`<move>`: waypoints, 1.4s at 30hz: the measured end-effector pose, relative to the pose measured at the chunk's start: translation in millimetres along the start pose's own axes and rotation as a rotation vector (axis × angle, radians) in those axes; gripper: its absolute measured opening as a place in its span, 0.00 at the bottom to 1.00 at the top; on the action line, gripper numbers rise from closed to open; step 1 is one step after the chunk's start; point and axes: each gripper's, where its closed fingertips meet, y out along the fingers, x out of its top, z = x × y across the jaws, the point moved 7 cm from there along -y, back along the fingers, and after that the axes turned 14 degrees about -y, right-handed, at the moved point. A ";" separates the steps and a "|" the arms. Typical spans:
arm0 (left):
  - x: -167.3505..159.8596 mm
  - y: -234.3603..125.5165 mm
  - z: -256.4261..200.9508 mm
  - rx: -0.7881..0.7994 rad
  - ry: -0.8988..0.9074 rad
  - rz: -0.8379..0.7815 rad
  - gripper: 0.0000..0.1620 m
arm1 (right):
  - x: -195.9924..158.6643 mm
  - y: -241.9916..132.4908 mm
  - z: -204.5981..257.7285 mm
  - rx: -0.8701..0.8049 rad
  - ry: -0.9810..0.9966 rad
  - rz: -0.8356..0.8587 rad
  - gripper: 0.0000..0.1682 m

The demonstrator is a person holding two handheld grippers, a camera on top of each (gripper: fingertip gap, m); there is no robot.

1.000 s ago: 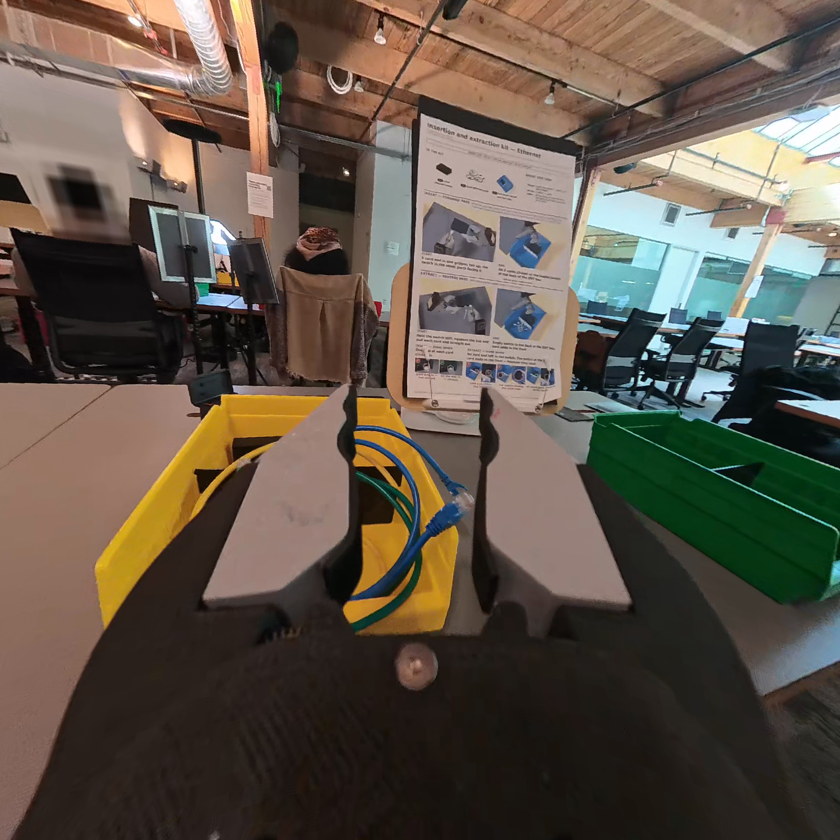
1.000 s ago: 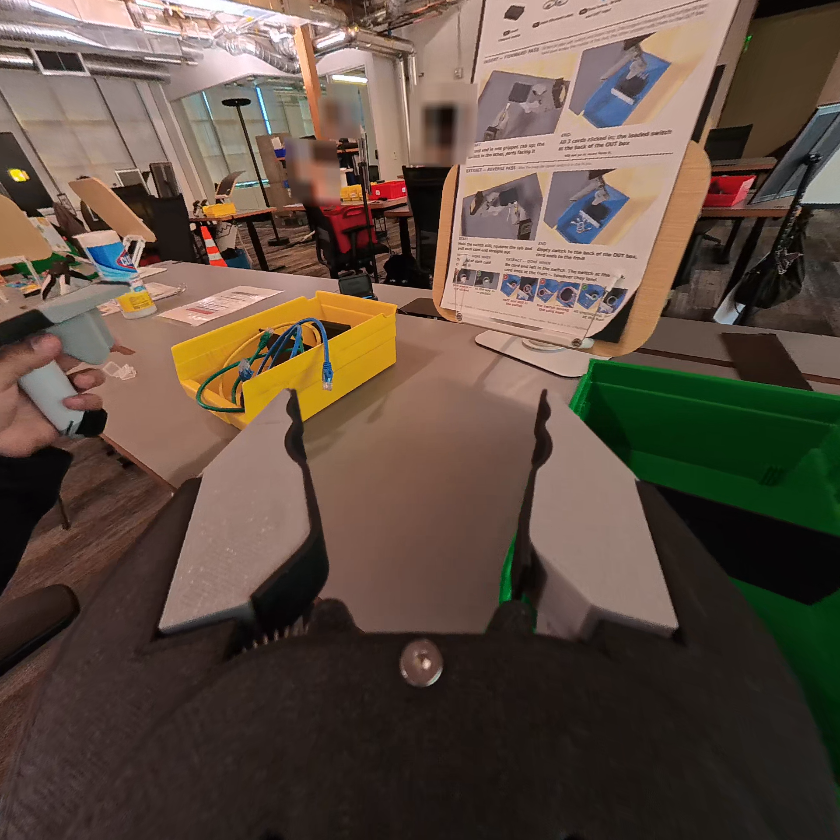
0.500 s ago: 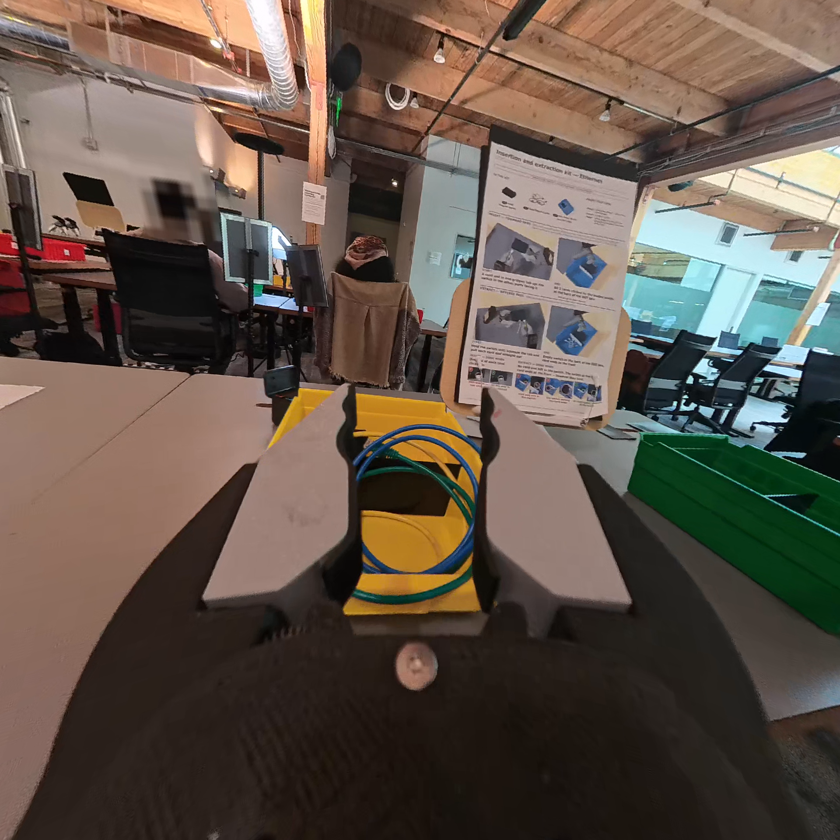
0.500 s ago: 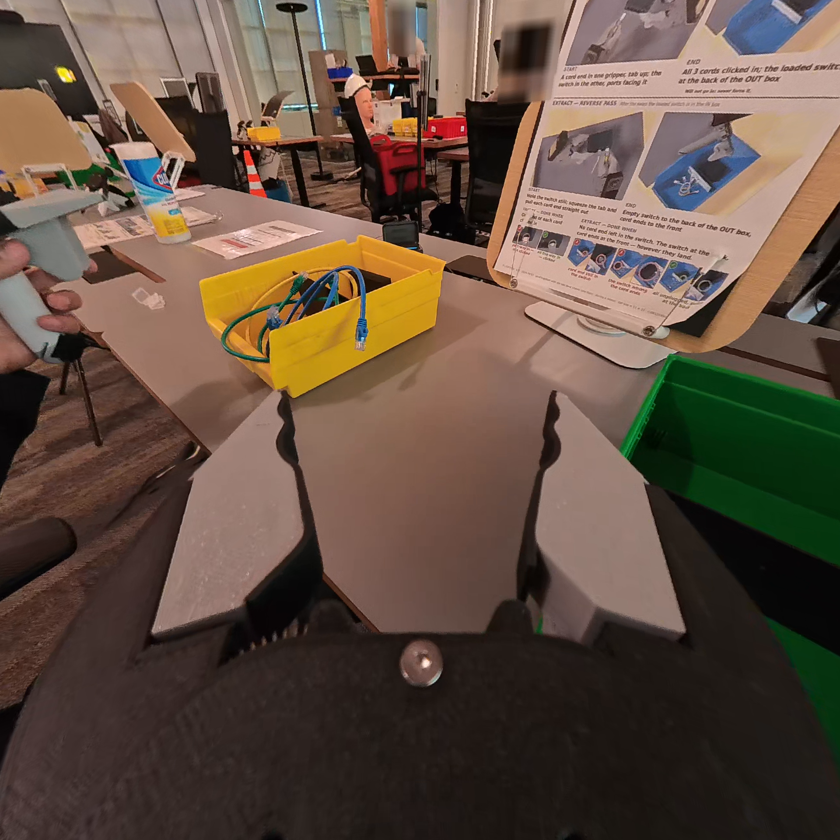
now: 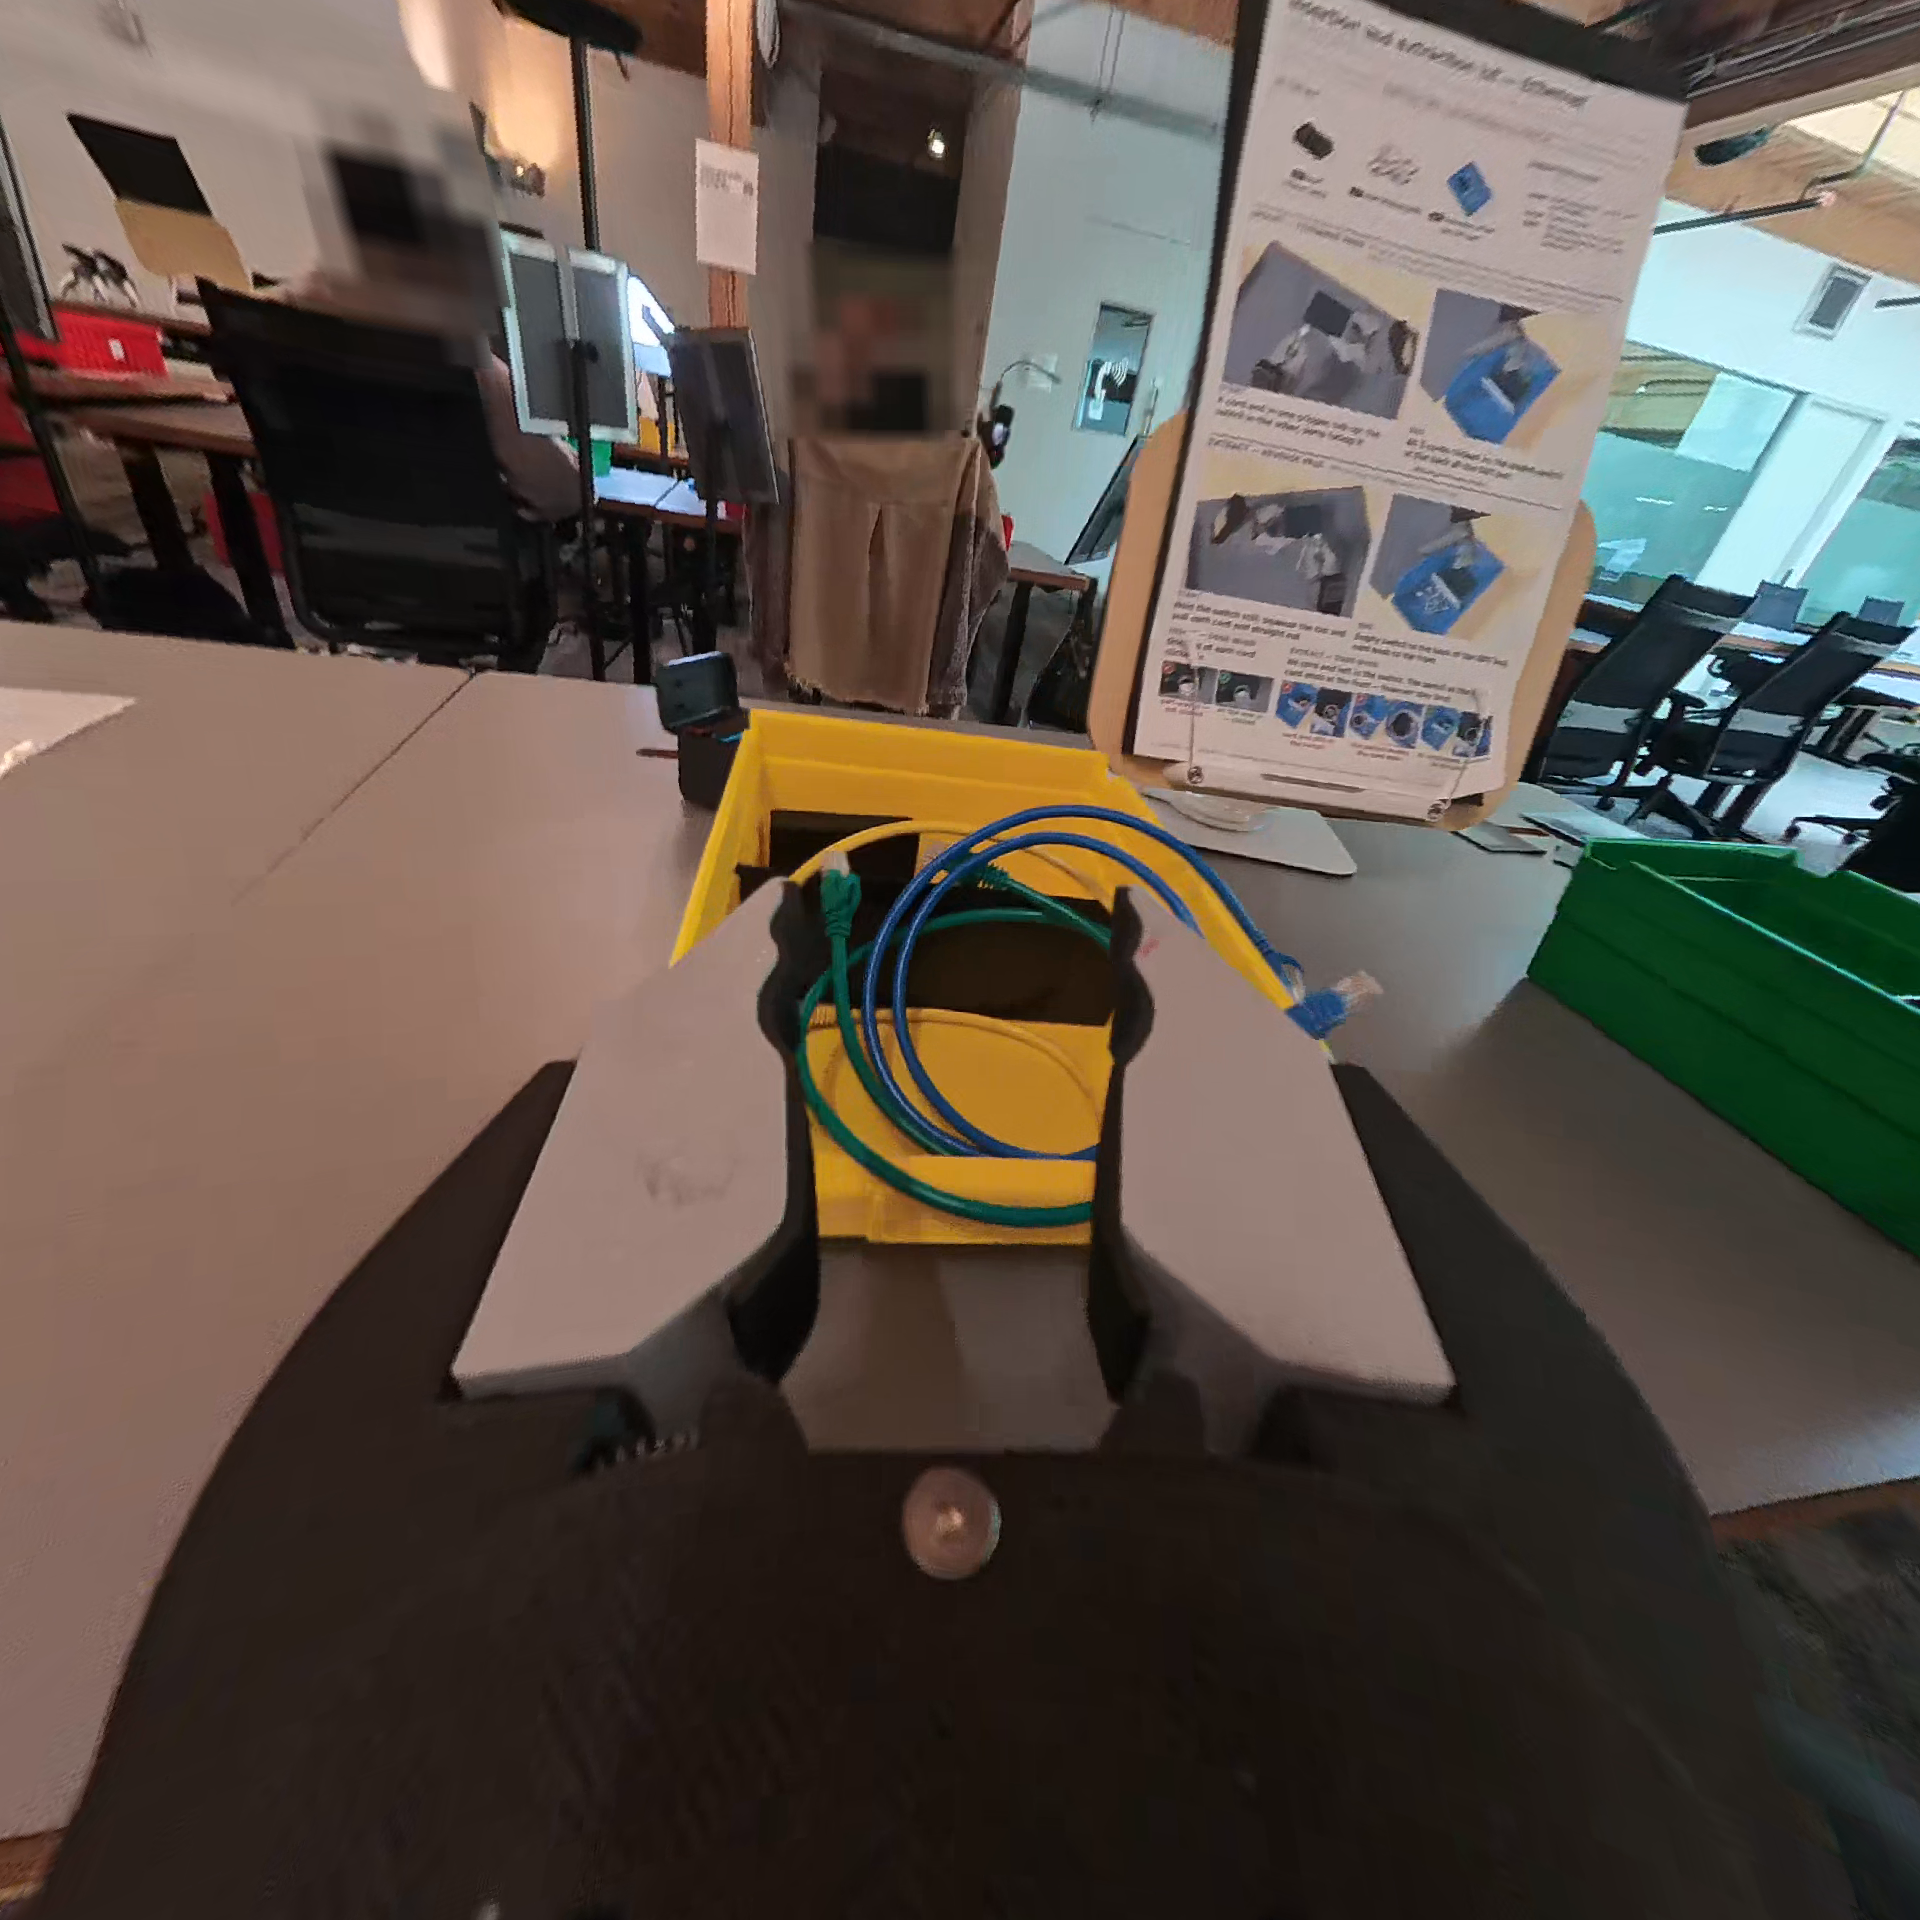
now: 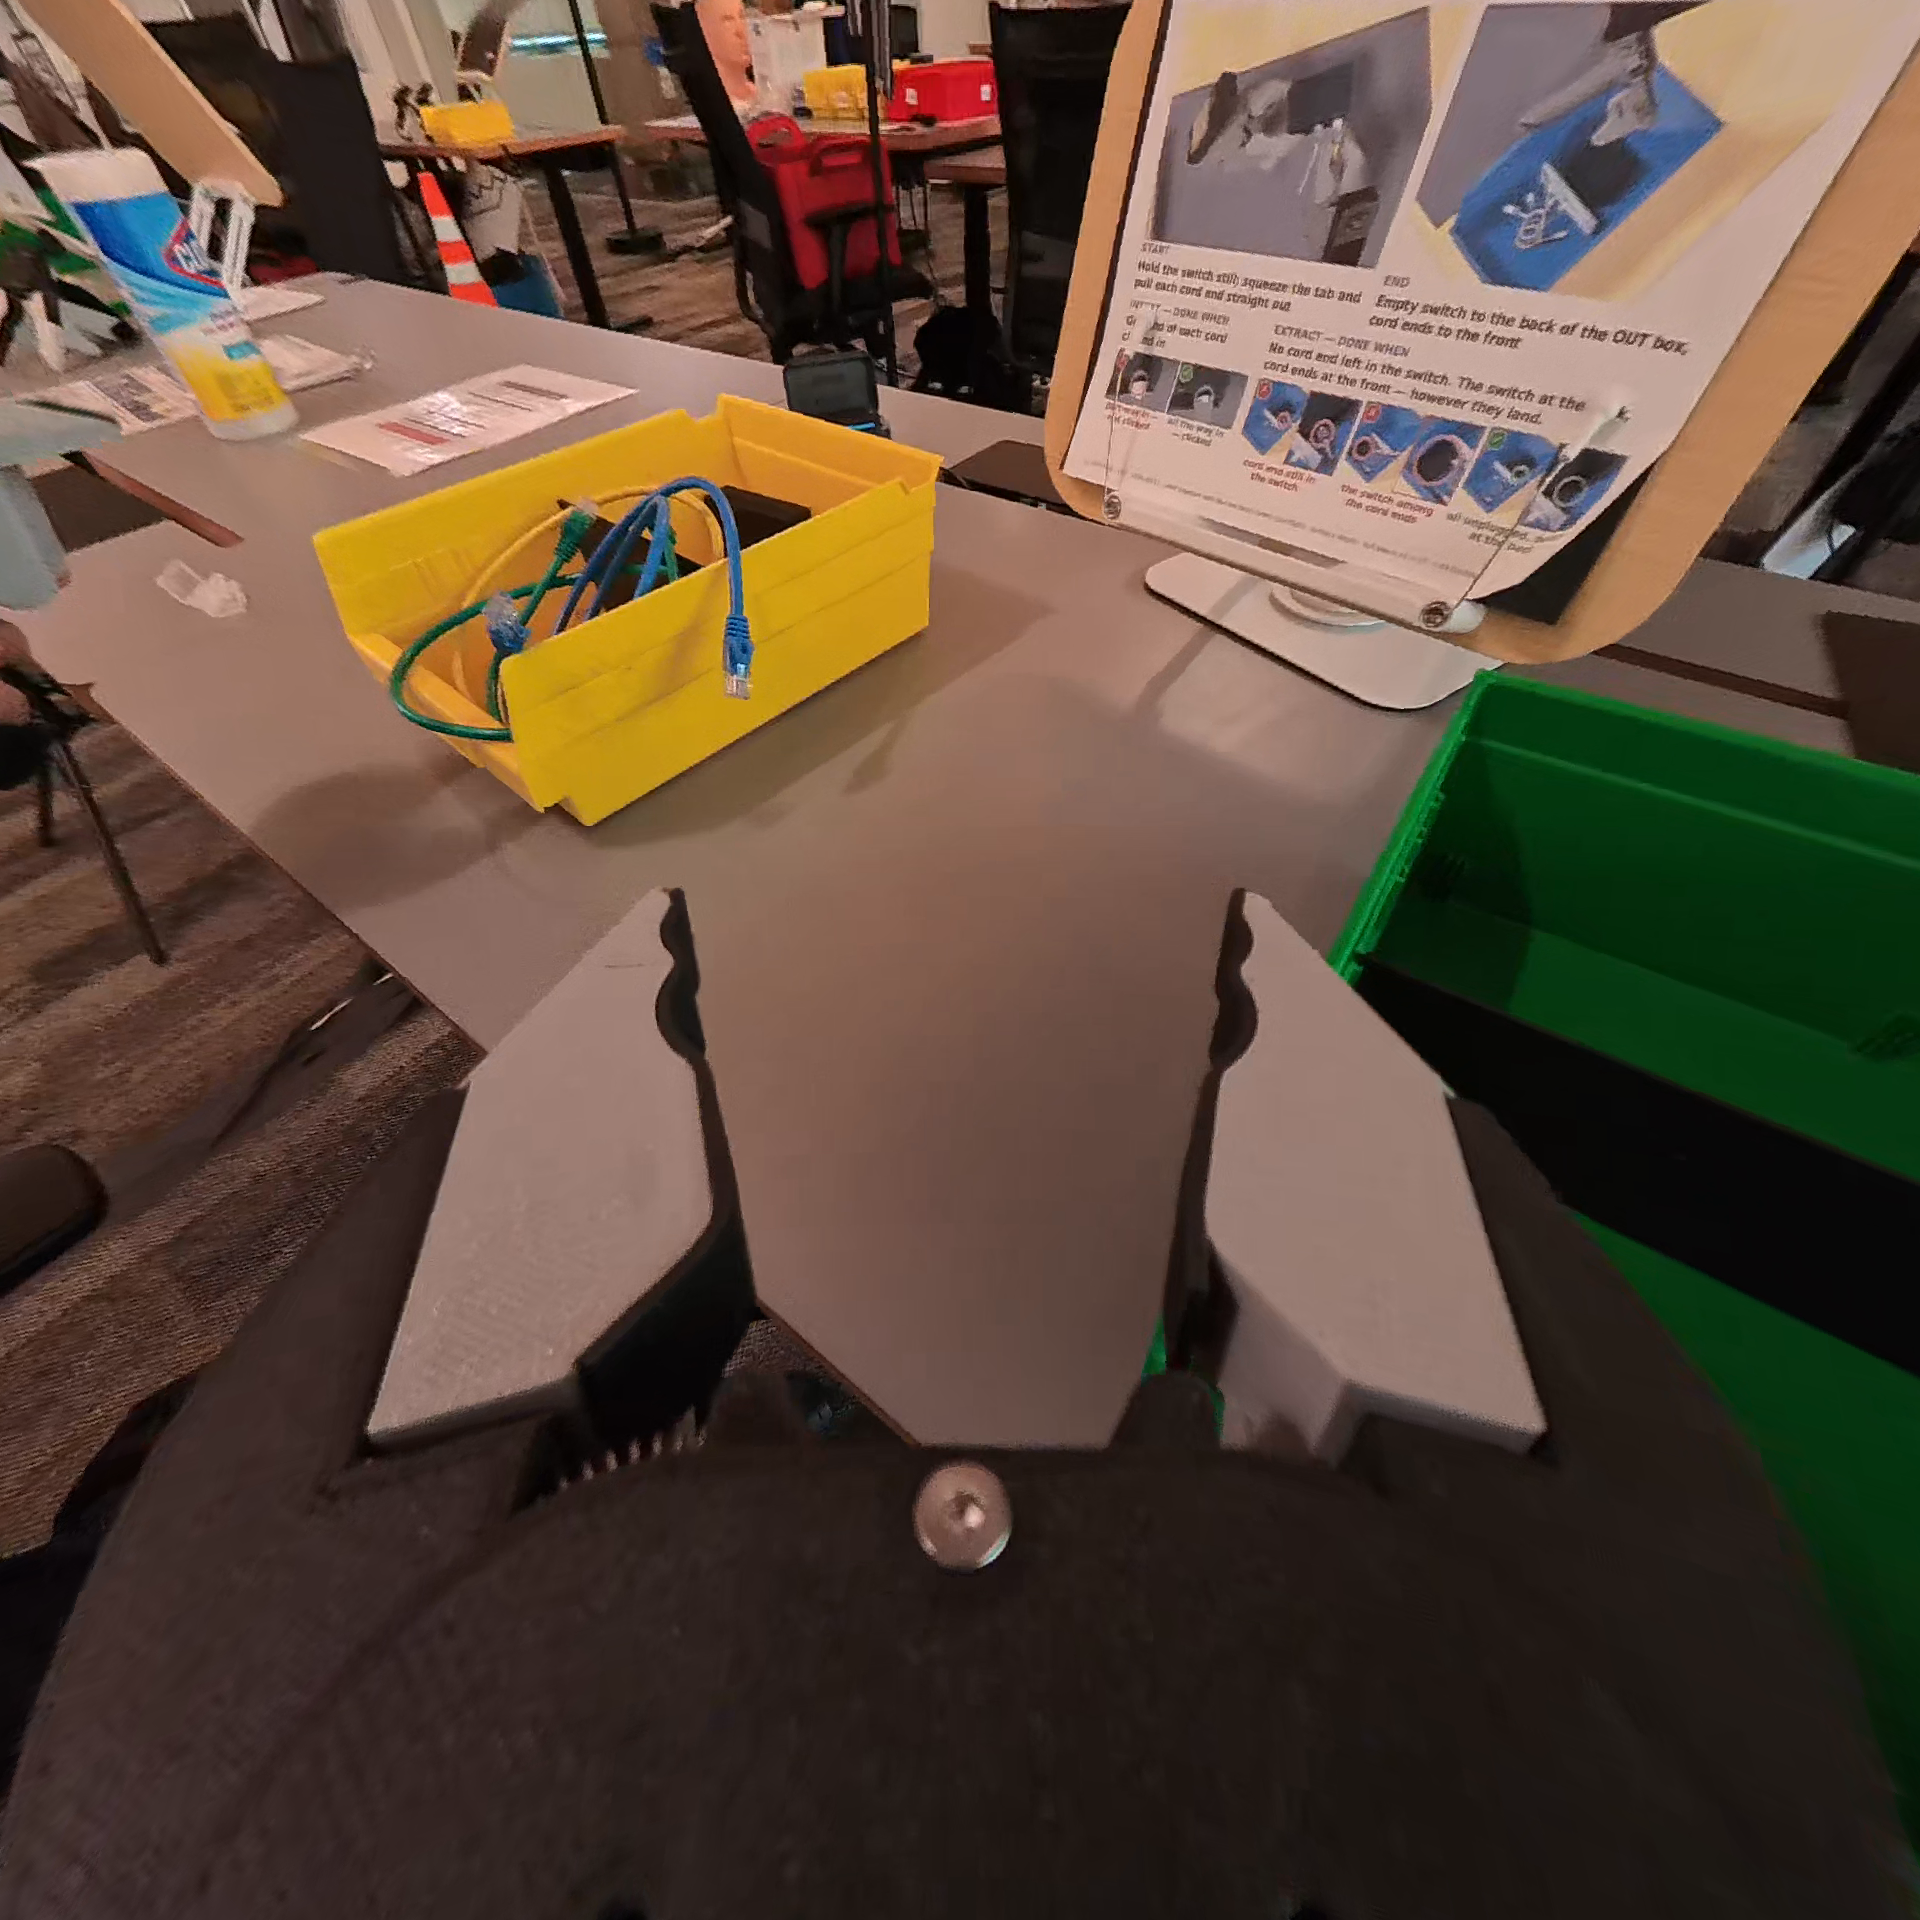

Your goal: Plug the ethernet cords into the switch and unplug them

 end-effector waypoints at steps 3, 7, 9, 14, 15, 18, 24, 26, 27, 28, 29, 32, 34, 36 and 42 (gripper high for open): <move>-3.4 2.3 12.7 0.013 -0.018 0.076 0.44 | 0.7 -1.2 -3.5 0.014 0.010 -0.022 0.57; 6.0 -6.0 30.5 0.084 0.023 0.137 0.49 | -0.7 -3.3 -7.8 0.014 0.029 -0.054 0.55; 19.2 -1.5 33.8 0.058 -0.015 0.128 0.43 | -1.0 -2.4 -9.6 0.030 0.038 -0.070 0.55; 62.6 80.3 13.1 0.053 0.155 0.282 0.43 | 2.0 2.0 -16.9 0.068 0.054 -0.108 0.54; 66.6 105.6 5.6 0.034 0.237 0.361 0.40 | 1.7 2.3 -18.4 0.071 0.058 -0.111 0.54; 61.9 176.3 -15.0 -0.092 0.483 0.643 0.29 | -0.6 3.1 -22.7 0.072 0.058 -0.103 0.54; 9.7 273.3 -22.1 -0.231 0.816 0.901 0.18 | 1.5 1.2 -20.5 0.052 0.001 -0.075 0.54; -8.9 290.4 -21.6 -0.264 0.930 0.960 0.18 | 2.9 0.9 -16.7 0.056 -0.016 -0.073 0.54; -17.4 295.9 -19.9 -0.283 0.985 1.002 0.17 | 3.0 0.8 -14.5 0.060 -0.025 -0.068 0.54; -25.7 299.9 -16.6 -0.299 1.036 1.052 0.17 | 3.1 0.5 -11.6 0.071 -0.036 -0.061 0.54; -32.3 304.3 -11.7 -0.296 1.090 1.094 0.17 | 3.5 -0.3 -8.2 0.085 -0.050 -0.057 0.54; -46.0 312.0 -1.0 -0.314 1.182 1.199 0.20 | 7.1 -2.5 -0.9 0.107 -0.083 -0.076 0.54; -51.0 316.3 10.2 -0.308 1.247 1.253 0.23 | 7.5 -0.5 -0.7 0.108 -0.085 -0.085 0.53; -56.3 322.7 21.8 -0.285 1.279 1.288 0.26 | 5.4 4.0 -3.0 0.101 -0.076 -0.085 0.52; -81.7 334.4 54.1 -0.239 1.301 1.378 0.26 | -4.1 19.8 -4.3 0.127 -0.050 -0.057 0.52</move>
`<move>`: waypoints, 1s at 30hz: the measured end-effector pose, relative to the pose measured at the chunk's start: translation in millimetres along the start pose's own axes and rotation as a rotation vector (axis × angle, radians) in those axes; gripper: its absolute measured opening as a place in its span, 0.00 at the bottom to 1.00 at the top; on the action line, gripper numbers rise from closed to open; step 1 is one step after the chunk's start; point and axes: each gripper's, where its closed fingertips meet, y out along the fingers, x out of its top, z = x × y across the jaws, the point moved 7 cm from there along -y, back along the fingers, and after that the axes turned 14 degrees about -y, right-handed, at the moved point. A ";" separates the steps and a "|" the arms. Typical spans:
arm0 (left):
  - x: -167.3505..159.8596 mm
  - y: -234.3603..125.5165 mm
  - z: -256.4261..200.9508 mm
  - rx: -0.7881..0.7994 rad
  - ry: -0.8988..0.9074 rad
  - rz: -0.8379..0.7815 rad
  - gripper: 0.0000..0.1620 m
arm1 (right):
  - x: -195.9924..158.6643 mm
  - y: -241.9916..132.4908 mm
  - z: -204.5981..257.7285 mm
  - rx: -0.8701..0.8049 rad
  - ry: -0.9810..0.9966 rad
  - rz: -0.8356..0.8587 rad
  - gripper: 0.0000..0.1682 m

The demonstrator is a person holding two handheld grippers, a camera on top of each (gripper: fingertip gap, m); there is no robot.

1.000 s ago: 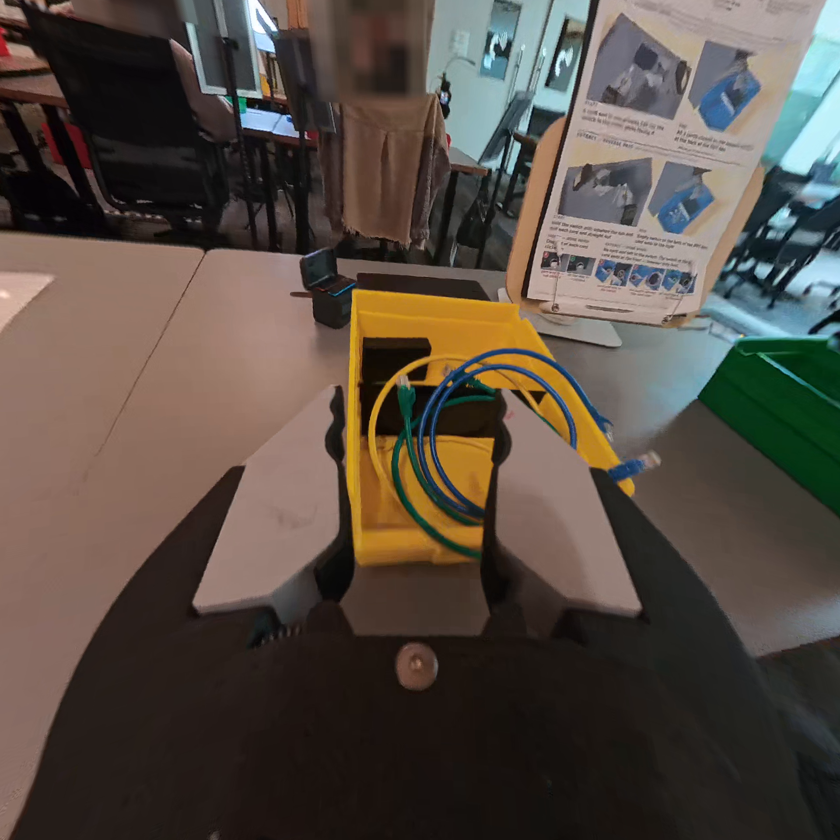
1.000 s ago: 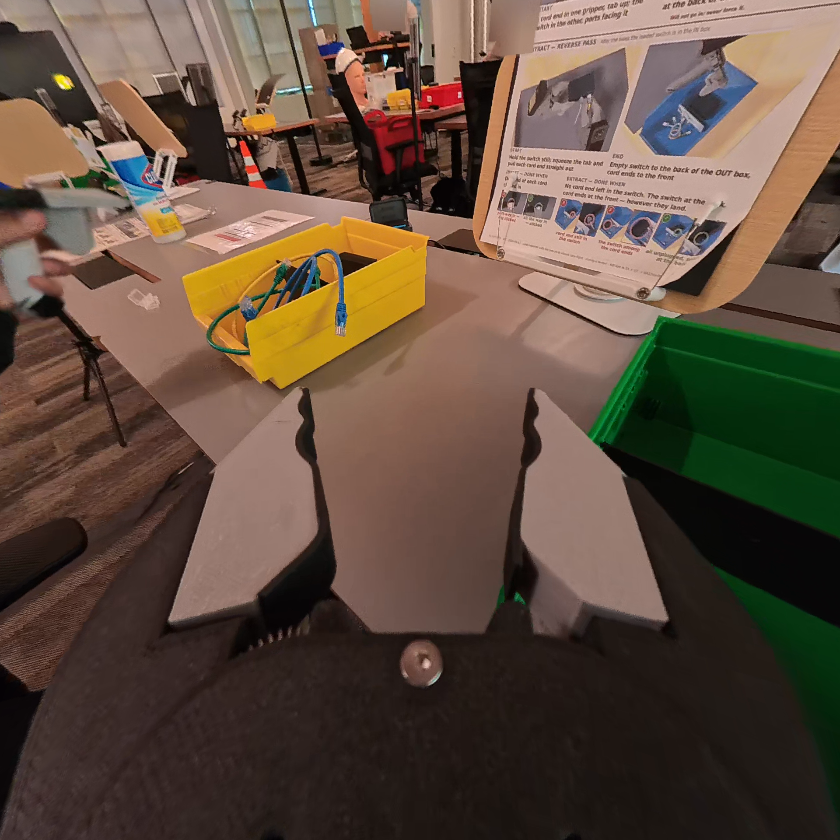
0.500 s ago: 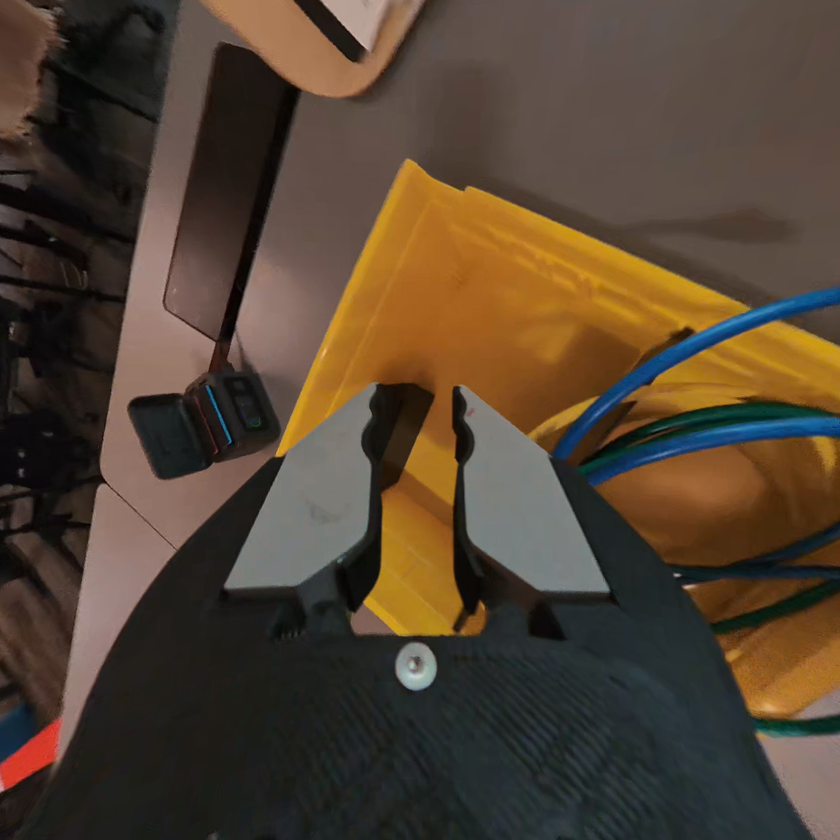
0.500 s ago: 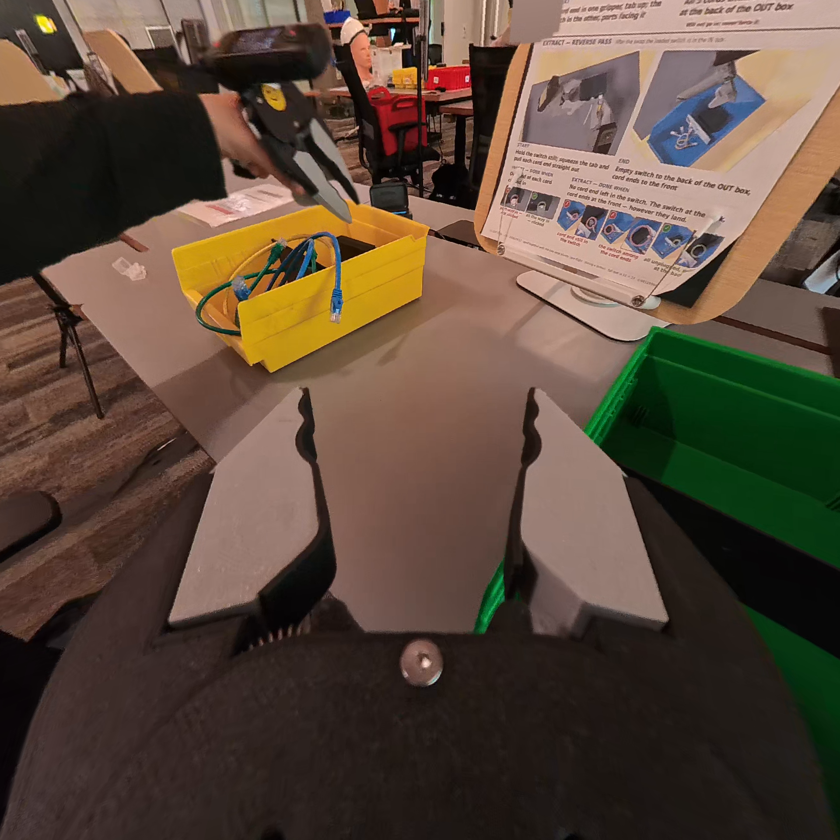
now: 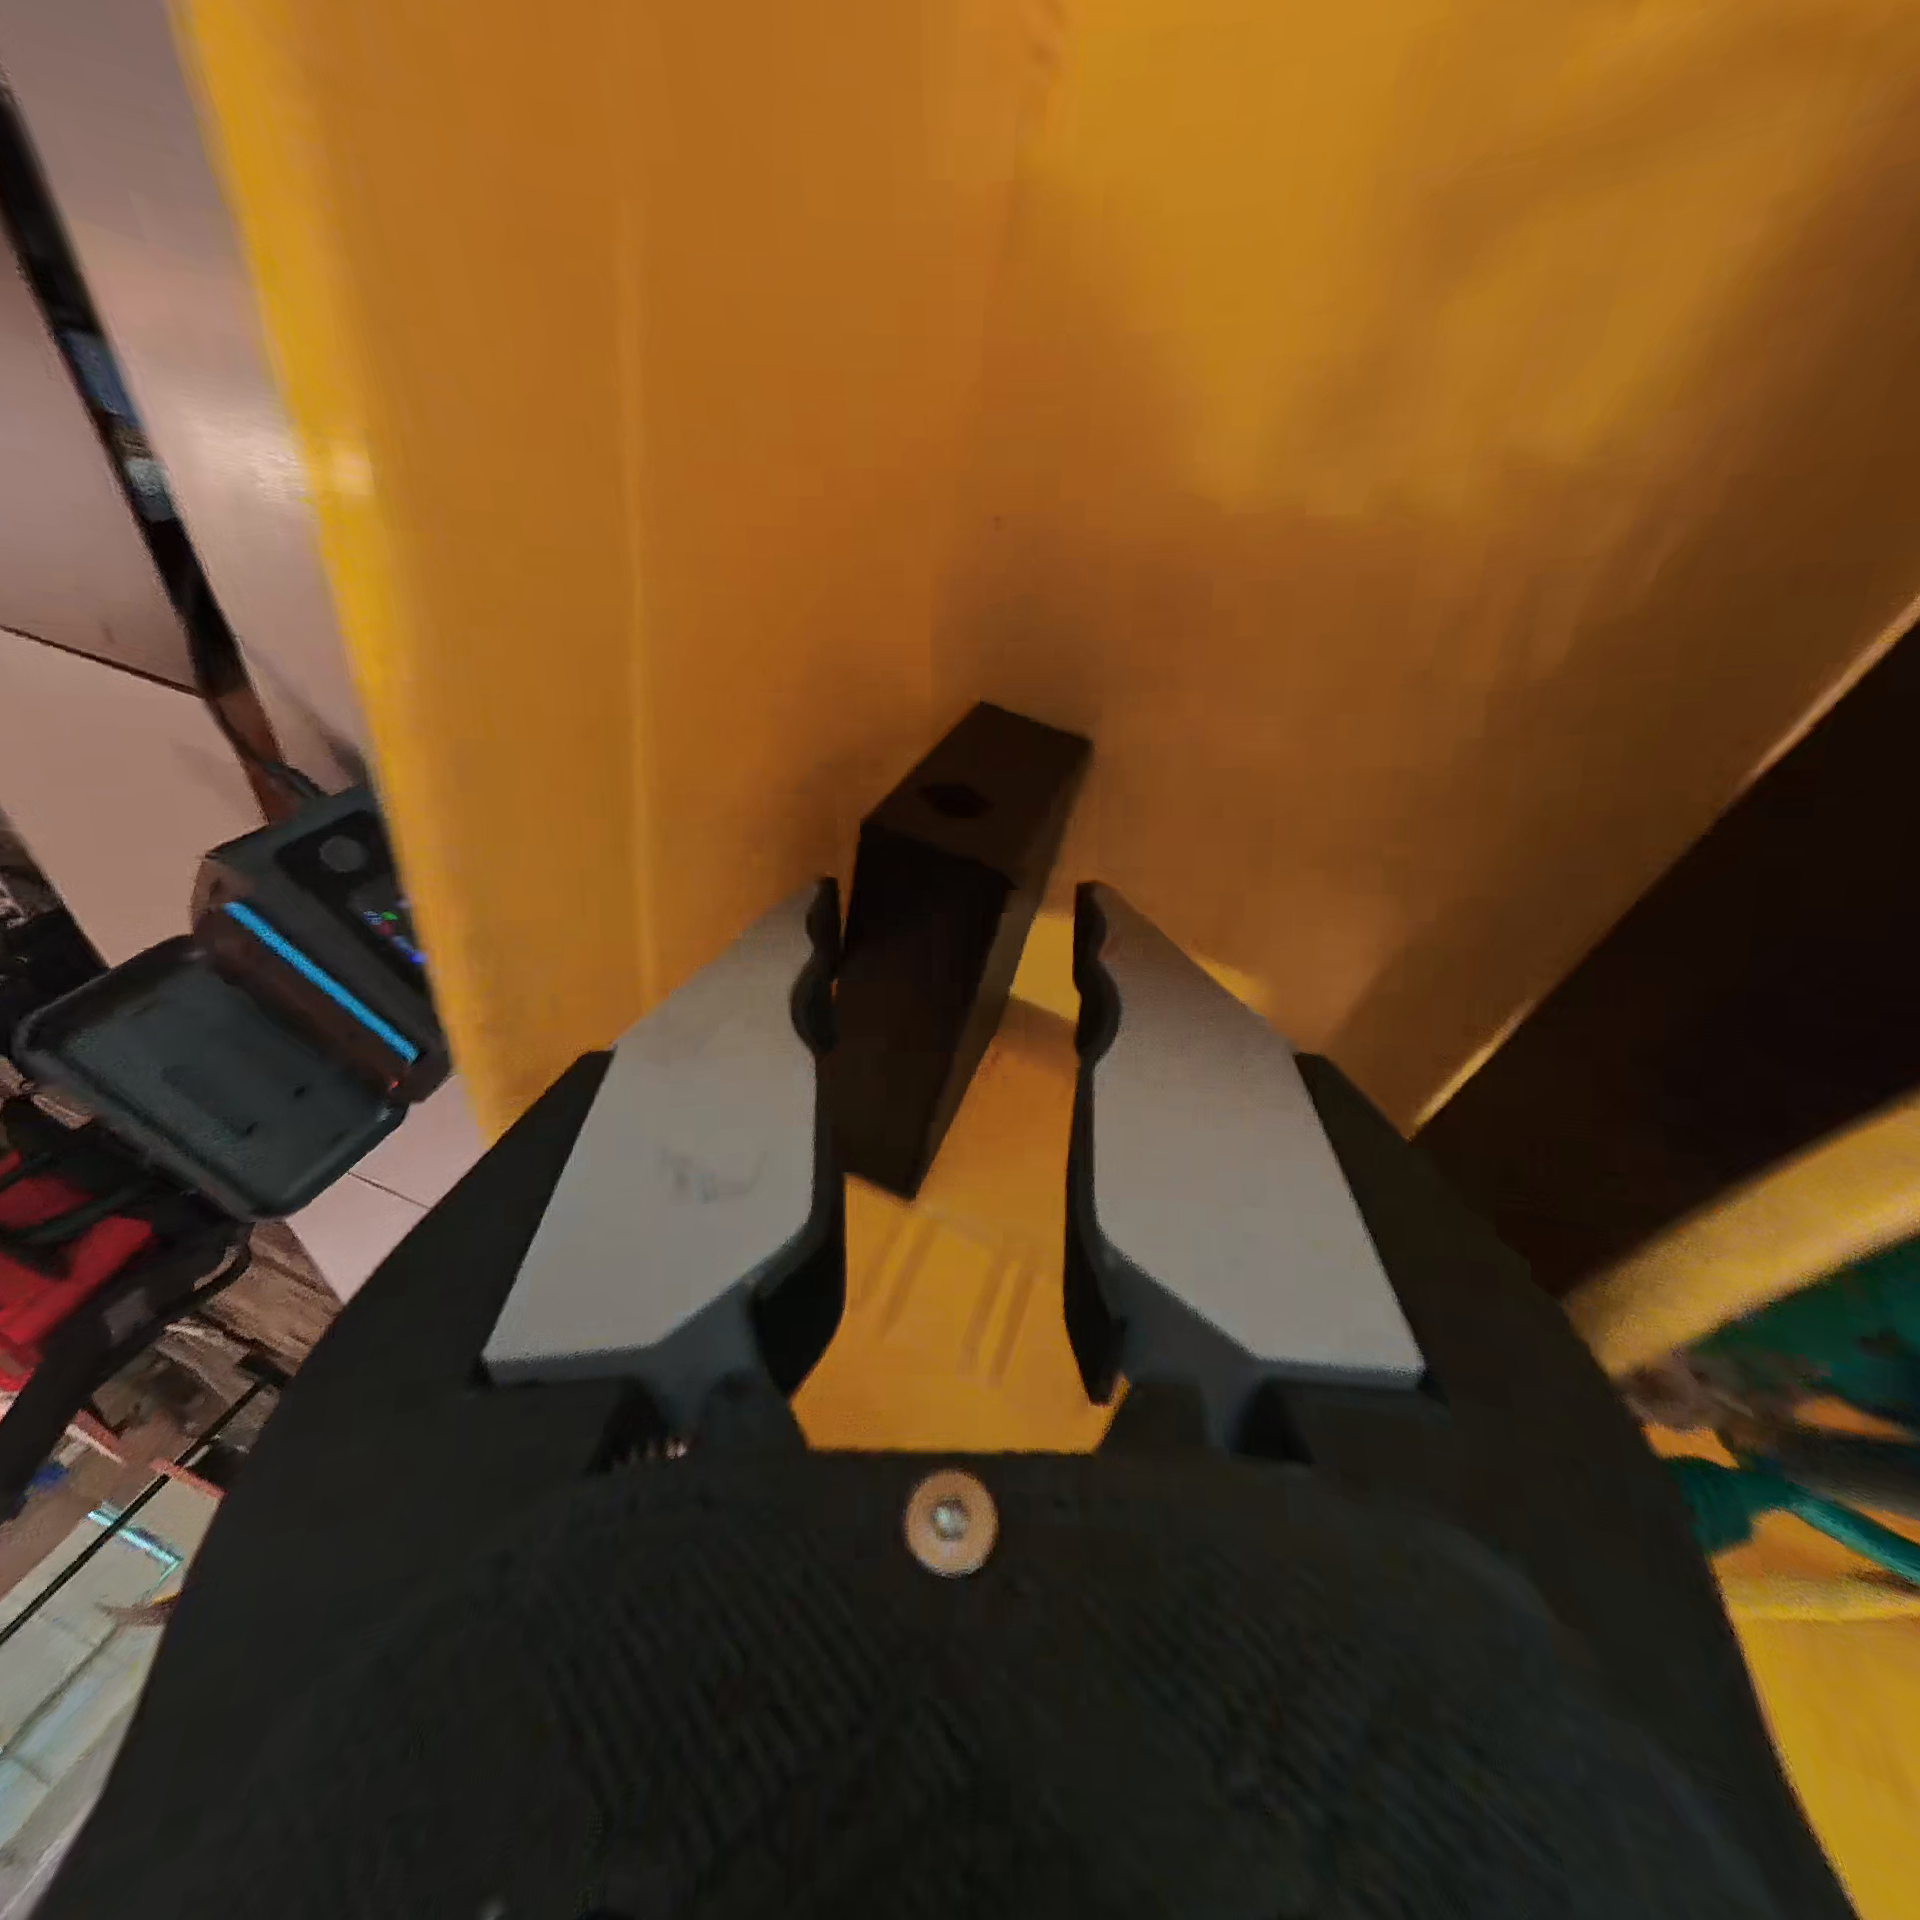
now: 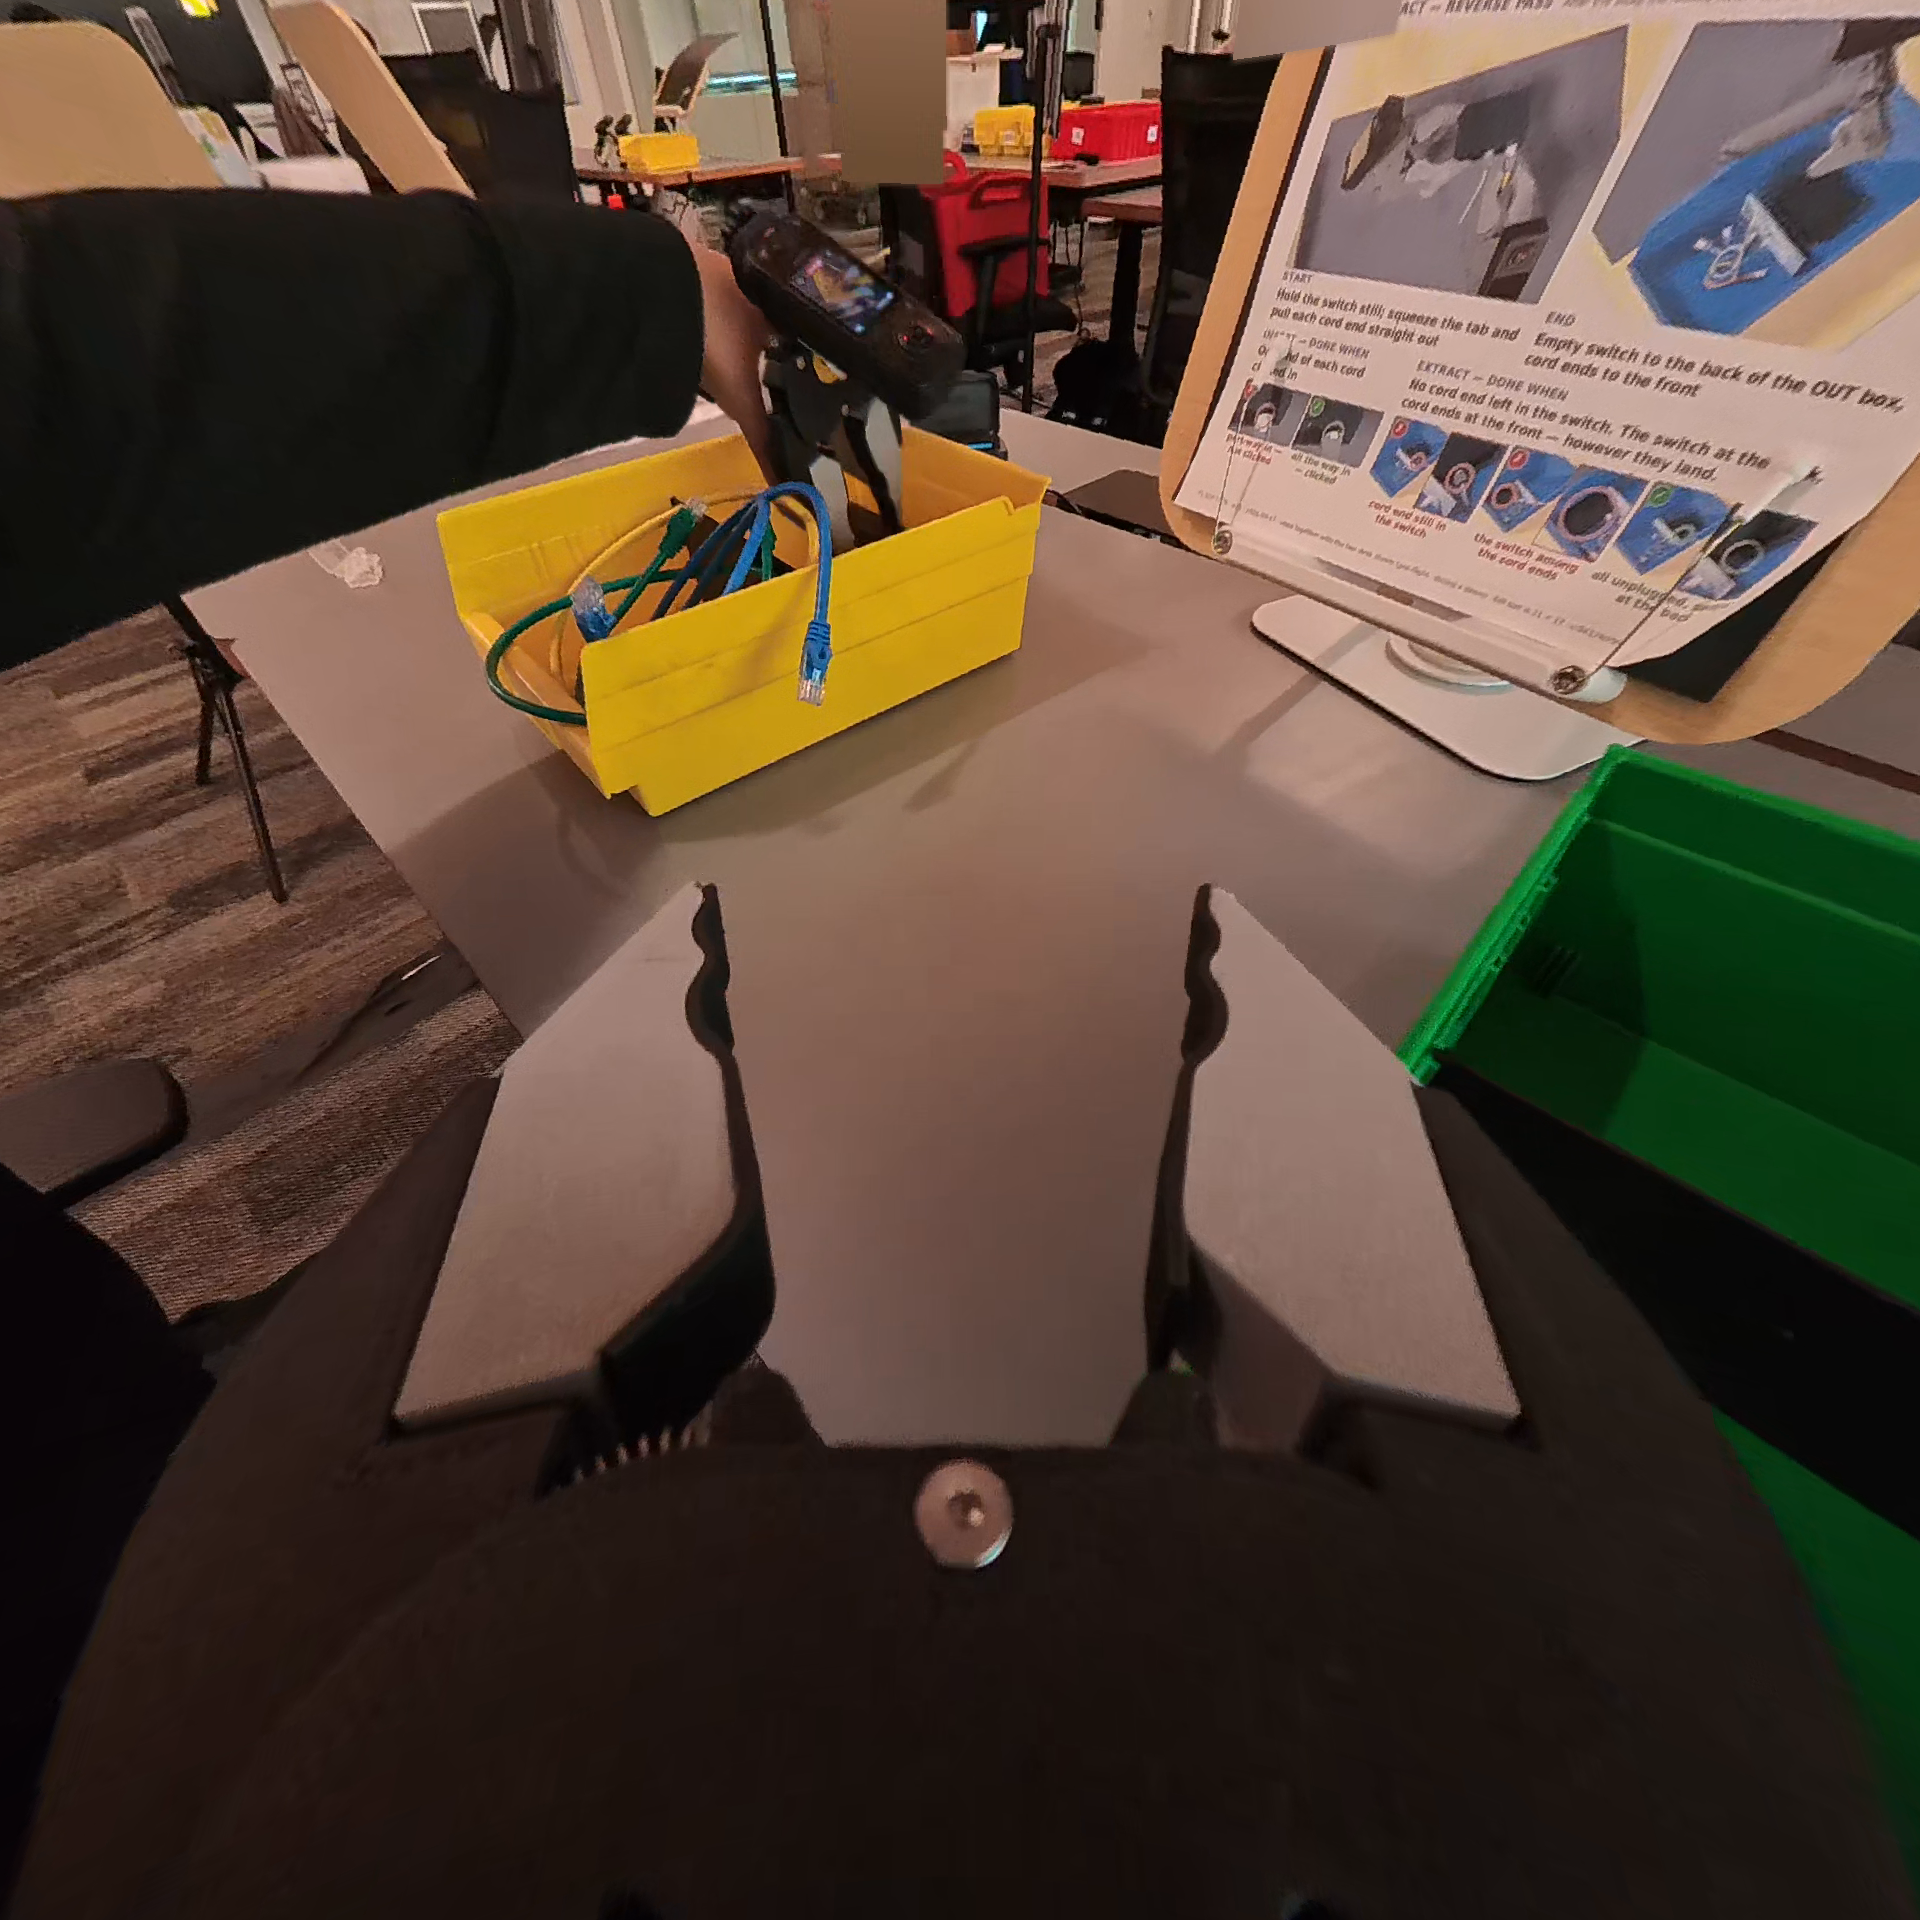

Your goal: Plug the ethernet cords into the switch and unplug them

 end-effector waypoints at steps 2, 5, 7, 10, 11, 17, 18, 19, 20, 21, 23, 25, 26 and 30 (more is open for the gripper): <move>-5.7 12.7 -1.2 0.017 0.035 0.063 0.24 | -2.4 3.8 -0.4 0.005 0.004 0.010 0.52; -4.1 5.2 3.7 0.112 0.087 0.039 0.16 | -3.6 5.9 0.0 0.015 0.008 0.015 0.51; -5.0 -11.0 7.1 0.208 0.121 0.006 0.16 | -2.7 5.0 0.2 0.016 0.005 0.010 0.50; -3.0 -53.4 11.7 0.410 0.147 -0.086 0.16 | -0.6 1.1 0.7 0.011 0.000 0.004 0.50; 0.2 -71.7 10.0 0.484 0.153 -0.139 0.16 | 0.7 -0.8 1.1 0.008 -0.005 0.000 0.49; 48.4 -190.1 -90.2 0.677 0.242 -0.667 0.16 | 11.3 -16.1 6.5 -0.046 -0.085 -0.009 0.48; 57.4 -207.3 -119.2 0.665 0.254 -0.758 0.16 | 13.8 -18.6 8.1 -0.045 -0.091 -0.026 0.46; 65.3 -222.2 -149.6 0.615 0.251 -0.838 0.16 | 16.8 -21.0 11.1 -0.027 -0.093 -0.047 0.43; 72.5 -235.1 -180.9 0.529 0.244 -0.925 0.16 | 20.1 -23.4 15.0 0.003 -0.100 -0.075 0.39; 78.4 -246.1 -210.9 0.424 0.231 -1.017 0.16 | 23.4 -26.0 19.0 0.029 -0.111 -0.104 0.34; 87.0 -263.7 -260.8 0.203 0.153 -1.200 0.16 | 30.5 -31.0 25.6 0.059 -0.140 -0.151 0.33; 91.1 -277.2 -303.8 -0.057 0.095 -1.399 0.16 | 35.7 -34.1 31.8 0.086 -0.181 -0.210 0.33; 91.7 -283.2 -319.5 -0.155 0.061 -1.493 0.16 | 35.7 -33.6 34.8 0.107 -0.193 -0.226 0.33; 91.4 -298.1 -356.2 -0.411 -0.063 -1.753 0.16 | 34.7 -23.7 51.6 0.235 -0.191 -0.280 0.34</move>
